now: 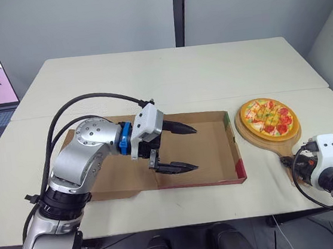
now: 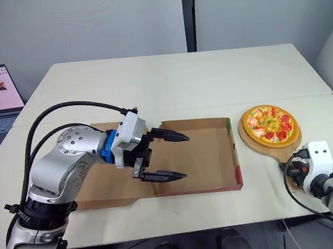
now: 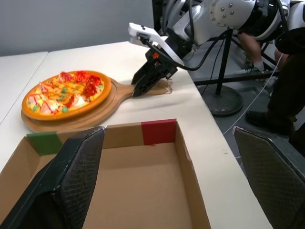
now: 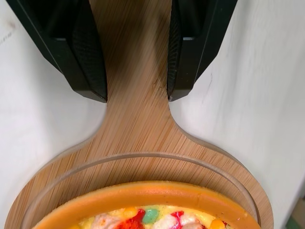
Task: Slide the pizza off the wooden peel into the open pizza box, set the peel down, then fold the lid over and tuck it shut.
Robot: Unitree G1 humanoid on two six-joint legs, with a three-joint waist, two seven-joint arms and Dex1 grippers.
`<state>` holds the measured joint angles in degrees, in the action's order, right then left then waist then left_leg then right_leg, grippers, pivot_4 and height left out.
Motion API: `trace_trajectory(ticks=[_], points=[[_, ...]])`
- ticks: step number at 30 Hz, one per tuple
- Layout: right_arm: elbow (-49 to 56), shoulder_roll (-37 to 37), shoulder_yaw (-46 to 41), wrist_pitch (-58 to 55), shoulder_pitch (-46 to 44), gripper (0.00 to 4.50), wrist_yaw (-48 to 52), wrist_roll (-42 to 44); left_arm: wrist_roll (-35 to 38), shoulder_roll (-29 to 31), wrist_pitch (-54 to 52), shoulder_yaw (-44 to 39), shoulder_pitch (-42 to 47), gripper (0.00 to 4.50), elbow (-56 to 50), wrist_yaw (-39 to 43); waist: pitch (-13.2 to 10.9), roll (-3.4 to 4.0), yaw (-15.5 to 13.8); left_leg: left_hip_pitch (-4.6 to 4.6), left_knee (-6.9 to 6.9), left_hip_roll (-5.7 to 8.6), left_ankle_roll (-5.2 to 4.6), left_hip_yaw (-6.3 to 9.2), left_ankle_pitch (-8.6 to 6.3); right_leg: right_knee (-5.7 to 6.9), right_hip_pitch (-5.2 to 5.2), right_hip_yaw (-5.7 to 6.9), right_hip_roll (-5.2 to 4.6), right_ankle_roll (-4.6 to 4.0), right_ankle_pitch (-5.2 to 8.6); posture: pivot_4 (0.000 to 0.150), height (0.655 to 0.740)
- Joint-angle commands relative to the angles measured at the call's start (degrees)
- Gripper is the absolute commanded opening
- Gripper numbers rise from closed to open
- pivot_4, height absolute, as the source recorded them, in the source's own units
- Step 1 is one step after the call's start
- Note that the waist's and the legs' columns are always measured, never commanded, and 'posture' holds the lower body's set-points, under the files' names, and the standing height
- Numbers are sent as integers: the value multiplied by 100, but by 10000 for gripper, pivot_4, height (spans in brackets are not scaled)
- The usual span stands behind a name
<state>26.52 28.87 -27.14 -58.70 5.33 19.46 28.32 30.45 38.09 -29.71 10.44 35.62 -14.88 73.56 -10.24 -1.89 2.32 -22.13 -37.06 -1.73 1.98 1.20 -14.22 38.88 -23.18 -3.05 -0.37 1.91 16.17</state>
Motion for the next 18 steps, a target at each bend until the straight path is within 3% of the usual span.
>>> trace_trajectory(ticks=[1, 11, 18], points=[[458, 193, -514, 593, -306, 15873, 218, 256, 128, 89, -48, -256, 78, 45000, -23, -25, -12, 21, -8, -3, 1, 1, 0, -2, 0, 0, -4, -3, 0, 0, 0, 1500, 7400], [660, 1943, -399, 740, -552, 15873, 1582, 482, 119, 723, -160, -834, -393, 45000, -24, -170, -22, 33, 4, -19, 4, 1, -2, 2, -1, -8, -11, 2, 0, 0, 1, 1500, 7400], [559, 2741, 56, 874, -1054, 15873, 2505, 761, -120, 1286, 102, -1264, -983, 45000, 87, -247, -28, 29, 3, -21, 5, -3, -2, 6, -1, -12, -11, 11, 0, 0, 1, 1500, 7400]])
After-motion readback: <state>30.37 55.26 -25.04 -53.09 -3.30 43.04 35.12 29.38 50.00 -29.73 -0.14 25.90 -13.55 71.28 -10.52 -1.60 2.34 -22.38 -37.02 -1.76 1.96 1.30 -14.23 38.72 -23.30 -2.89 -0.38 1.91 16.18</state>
